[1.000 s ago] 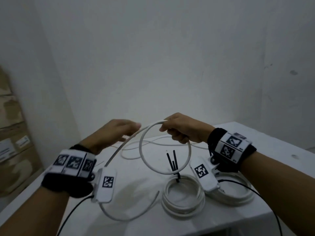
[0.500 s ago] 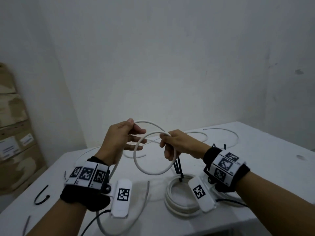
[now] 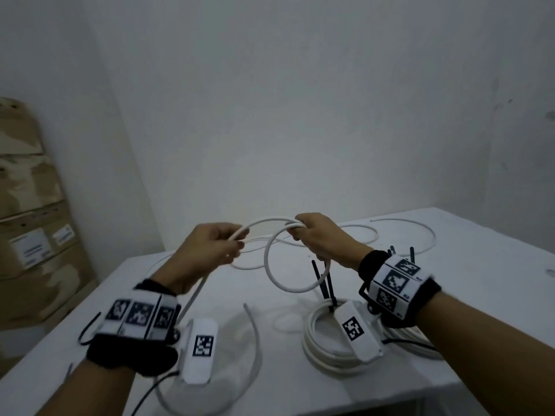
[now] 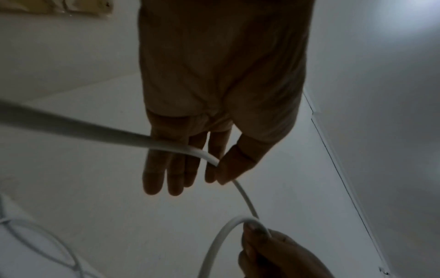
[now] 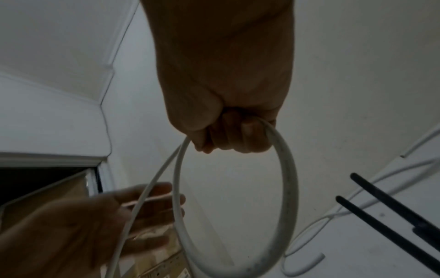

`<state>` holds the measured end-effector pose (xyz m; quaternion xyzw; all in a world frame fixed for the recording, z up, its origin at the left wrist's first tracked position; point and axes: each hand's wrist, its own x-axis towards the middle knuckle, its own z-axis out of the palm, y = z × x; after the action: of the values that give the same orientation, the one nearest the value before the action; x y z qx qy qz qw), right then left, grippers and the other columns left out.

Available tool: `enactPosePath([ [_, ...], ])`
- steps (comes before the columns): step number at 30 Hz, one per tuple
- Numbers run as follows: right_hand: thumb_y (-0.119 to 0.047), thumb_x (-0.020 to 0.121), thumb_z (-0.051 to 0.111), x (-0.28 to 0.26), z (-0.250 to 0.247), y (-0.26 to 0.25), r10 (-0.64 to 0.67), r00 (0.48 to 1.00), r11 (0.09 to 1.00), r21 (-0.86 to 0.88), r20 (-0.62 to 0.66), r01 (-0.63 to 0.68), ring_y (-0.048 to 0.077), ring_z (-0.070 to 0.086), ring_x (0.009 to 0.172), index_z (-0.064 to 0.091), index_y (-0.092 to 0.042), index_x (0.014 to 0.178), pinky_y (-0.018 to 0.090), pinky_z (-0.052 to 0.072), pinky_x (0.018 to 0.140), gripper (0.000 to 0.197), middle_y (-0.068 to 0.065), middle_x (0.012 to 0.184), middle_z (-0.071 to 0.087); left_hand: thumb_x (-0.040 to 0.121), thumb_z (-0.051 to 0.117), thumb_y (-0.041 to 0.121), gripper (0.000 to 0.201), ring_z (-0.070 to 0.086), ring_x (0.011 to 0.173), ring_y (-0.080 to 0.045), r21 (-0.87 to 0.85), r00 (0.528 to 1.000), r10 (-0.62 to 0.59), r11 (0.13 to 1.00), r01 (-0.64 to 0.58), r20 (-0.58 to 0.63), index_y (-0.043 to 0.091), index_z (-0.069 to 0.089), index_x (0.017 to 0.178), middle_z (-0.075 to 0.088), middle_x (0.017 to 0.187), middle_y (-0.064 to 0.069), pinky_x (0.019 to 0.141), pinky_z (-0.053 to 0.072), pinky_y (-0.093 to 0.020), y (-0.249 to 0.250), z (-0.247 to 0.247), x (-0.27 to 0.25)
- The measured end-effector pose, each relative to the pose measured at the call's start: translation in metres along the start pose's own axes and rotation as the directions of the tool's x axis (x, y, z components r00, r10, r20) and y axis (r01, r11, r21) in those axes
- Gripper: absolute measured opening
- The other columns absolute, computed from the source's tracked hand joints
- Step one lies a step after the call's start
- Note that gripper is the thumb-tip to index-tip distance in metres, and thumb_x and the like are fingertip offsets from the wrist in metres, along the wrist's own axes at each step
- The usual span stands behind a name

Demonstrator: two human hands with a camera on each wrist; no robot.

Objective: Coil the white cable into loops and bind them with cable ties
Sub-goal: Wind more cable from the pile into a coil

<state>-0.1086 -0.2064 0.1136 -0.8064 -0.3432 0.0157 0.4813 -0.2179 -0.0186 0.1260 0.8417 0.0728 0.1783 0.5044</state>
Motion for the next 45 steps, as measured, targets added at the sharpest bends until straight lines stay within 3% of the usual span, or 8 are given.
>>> enactPosePath([
  [6, -0.021, 0.095, 0.049, 0.010, 0.004, -0.017, -0.064, 0.996, 0.993, -0.092, 0.067, 0.070, 0.012, 0.033, 0.045, 0.052, -0.010, 0.079, 0.020, 0.028, 0.038, 0.020, -0.002, 0.059, 0.042, 0.090, 0.055, 0.050, 0.048, 0.071, 0.092, -0.021, 0.092, 0.994, -0.007, 0.996, -0.003, 0.108, 0.006, 0.069, 0.100, 0.073, 0.099, -0.006, 0.080, 0.057, -0.041, 0.042, -0.002, 0.022],
  [10, -0.022, 0.096, 0.047, 0.018, 0.006, -0.020, -0.132, 0.989, 0.951, -0.272, 0.062, 0.144, 0.014, 0.040, 0.057, 0.047, -0.013, 0.071, 0.021, 0.030, 0.047, 0.027, -0.004, 0.064, 0.045, 0.098, 0.047, 0.040, 0.039, 0.071, 0.091, -0.022, 0.043, 0.990, 0.039, 0.998, -0.045, 0.133, 0.008, 0.069, 0.104, 0.073, 0.102, -0.008, 0.076, 0.058, -0.034, 0.045, 0.004, 0.025],
  [15, -0.019, 0.097, 0.042, 0.028, 0.010, -0.020, -0.159, 0.985, 0.926, -0.356, -0.063, 0.126, 0.023, 0.044, 0.071, 0.040, -0.014, 0.073, 0.024, 0.028, 0.052, 0.025, -0.003, 0.066, 0.043, 0.101, 0.048, 0.024, 0.027, 0.057, 0.052, -0.018, -0.144, 0.990, 0.114, 0.984, -0.101, 0.083, 0.006, 0.068, 0.105, 0.060, 0.064, -0.007, 0.054, 0.056, -0.032, 0.027, 0.030, 0.014],
  [24, -0.046, 0.085, 0.062, 0.001, 0.021, -0.010, -0.018, 0.970, 0.998, -0.055, -0.242, 0.005, 0.017, 0.055, 0.072, 0.044, -0.017, 0.107, 0.023, 0.035, 0.052, 0.041, 0.002, 0.089, 0.055, 0.100, 0.049, 0.013, 0.020, 0.027, 0.041, -0.005, -0.394, 0.953, 0.130, 0.889, -0.234, -0.273, 0.012, 0.066, 0.090, 0.034, 0.047, 0.011, 0.039, 0.023, -0.015, 0.011, 0.014, 0.027],
  [30, -0.061, 0.093, 0.034, -0.051, 0.072, 0.003, 0.323, 0.907, 0.937, -0.228, 0.271, -0.265, 0.019, 0.059, 0.046, 0.044, -0.012, 0.099, 0.020, 0.041, 0.043, 0.051, 0.010, 0.079, 0.068, 0.100, 0.049, 0.013, 0.019, 0.024, 0.039, -0.005, -0.487, 0.927, 0.103, 0.827, -0.281, -0.361, 0.012, 0.063, 0.086, 0.030, 0.046, 0.010, 0.041, 0.018, -0.017, 0.013, -0.001, 0.031],
  [35, -0.050, 0.090, 0.053, -0.066, 0.112, 0.027, 0.265, 0.926, 0.766, -0.642, 0.270, -0.032, 0.032, 0.058, 0.104, 0.038, -0.004, 0.122, 0.033, 0.041, 0.075, 0.057, 0.015, 0.116, 0.058, 0.099, 0.051, 0.014, 0.018, 0.024, 0.041, -0.006, -0.488, 0.917, 0.093, 0.823, -0.289, -0.387, 0.013, 0.063, 0.087, 0.030, 0.047, 0.009, 0.041, 0.019, -0.018, 0.010, -0.009, 0.025],
  [39, -0.011, 0.091, 0.048, -0.069, 0.120, 0.026, 0.272, 0.887, 0.878, -0.473, 0.372, -0.071, 0.024, 0.054, 0.065, 0.038, -0.009, 0.106, 0.022, 0.041, 0.038, 0.018, 0.008, 0.088, 0.051, 0.100, 0.050, 0.015, 0.018, 0.023, 0.042, -0.007, -0.489, 0.918, 0.078, 0.827, -0.277, -0.389, 0.013, 0.064, 0.087, 0.029, 0.049, 0.008, 0.041, 0.018, -0.019, 0.006, -0.017, 0.022],
  [45, -0.028, 0.090, 0.062, -0.028, 0.070, 0.005, 0.062, 0.985, 0.994, -0.076, -0.162, -0.075, 0.022, 0.048, 0.071, 0.039, -0.014, 0.102, 0.027, 0.034, 0.060, 0.029, 0.008, 0.086, 0.054, 0.100, 0.049, 0.015, 0.022, 0.022, 0.038, -0.004, -0.452, 0.938, 0.044, 0.868, -0.206, -0.344, 0.012, 0.065, 0.084, 0.029, 0.045, 0.012, 0.037, 0.019, -0.013, -0.005, -0.029, 0.015],
])
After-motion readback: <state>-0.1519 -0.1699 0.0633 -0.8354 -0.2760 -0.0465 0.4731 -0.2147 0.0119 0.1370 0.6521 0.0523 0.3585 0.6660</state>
